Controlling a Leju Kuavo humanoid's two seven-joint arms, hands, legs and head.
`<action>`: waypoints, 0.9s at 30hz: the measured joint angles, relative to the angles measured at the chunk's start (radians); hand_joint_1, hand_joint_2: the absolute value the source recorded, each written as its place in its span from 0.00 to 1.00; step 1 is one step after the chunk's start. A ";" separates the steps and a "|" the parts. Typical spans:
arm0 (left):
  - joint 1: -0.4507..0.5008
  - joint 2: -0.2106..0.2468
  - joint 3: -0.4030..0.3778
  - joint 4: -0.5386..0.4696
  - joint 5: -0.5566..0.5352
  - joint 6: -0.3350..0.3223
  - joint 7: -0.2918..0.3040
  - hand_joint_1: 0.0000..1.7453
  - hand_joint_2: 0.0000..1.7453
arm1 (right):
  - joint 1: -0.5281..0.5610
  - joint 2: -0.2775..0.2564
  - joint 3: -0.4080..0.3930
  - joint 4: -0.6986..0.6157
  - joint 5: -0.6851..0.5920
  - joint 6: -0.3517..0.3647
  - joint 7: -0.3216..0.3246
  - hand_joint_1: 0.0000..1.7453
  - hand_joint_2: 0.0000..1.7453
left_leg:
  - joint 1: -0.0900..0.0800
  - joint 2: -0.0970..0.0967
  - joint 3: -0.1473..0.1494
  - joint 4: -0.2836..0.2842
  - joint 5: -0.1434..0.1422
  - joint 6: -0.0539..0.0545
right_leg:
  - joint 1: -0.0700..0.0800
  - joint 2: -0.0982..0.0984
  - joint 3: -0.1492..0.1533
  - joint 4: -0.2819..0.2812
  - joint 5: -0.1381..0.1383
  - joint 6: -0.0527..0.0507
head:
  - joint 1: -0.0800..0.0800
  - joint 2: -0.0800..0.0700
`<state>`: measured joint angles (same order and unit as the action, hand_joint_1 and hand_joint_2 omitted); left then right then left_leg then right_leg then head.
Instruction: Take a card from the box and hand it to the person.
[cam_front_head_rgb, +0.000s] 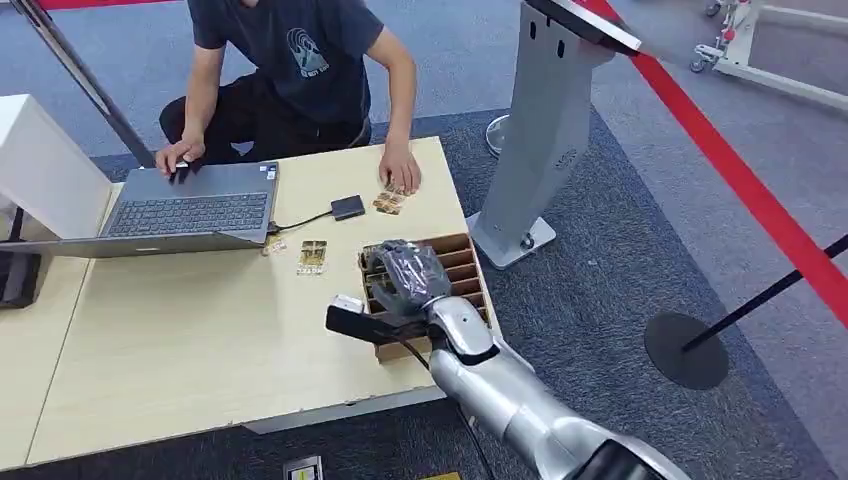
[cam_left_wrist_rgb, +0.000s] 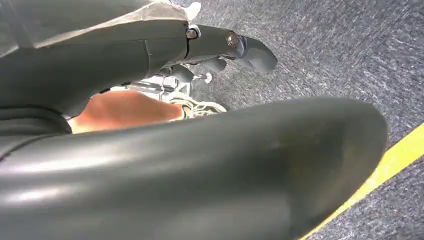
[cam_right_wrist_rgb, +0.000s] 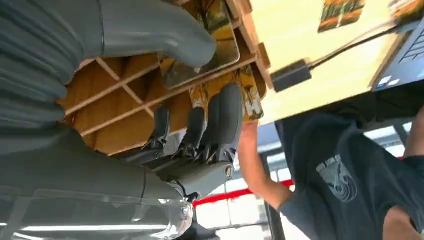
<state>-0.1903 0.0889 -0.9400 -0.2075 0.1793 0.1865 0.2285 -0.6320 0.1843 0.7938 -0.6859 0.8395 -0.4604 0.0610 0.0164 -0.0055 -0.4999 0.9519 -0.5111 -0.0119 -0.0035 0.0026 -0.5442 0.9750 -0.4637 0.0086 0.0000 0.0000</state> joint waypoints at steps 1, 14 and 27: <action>0.000 0.000 0.000 0.000 0.000 0.000 0.000 0.00 0.00 | -0.001 0.000 0.002 0.001 0.024 -0.009 0.011 0.55 1.00 | 0.000 0.000 0.000 0.000 0.000 0.000 | 0.000 0.000 0.000 0.000 0.000 0.000 | 0.000 0.000; 0.005 -0.001 0.000 0.000 0.000 0.003 -0.004 0.00 0.00 | -0.014 -0.011 0.030 0.003 0.187 -0.044 0.081 0.57 1.00 | 0.000 0.000 0.000 0.000 0.000 0.000 | 0.000 0.000 0.000 0.000 0.000 0.000 | 0.000 0.000; 0.007 -0.001 0.000 0.000 0.003 0.006 -0.004 0.00 0.00 | -0.011 -0.010 0.047 0.008 0.211 -0.034 0.084 0.53 1.00 | 0.000 0.000 0.000 0.000 0.000 0.000 | 0.000 0.000 0.000 0.000 0.000 0.000 | 0.000 0.000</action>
<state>-0.1832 0.0881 -0.9400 -0.2075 0.1827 0.1930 0.2243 -0.6429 0.1747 0.8412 -0.6775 1.0506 -0.4948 0.1453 0.0164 -0.0055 -0.4999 0.9519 -0.5111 -0.0119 -0.0035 0.0026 -0.5442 0.9750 -0.4637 0.0086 0.0000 0.0000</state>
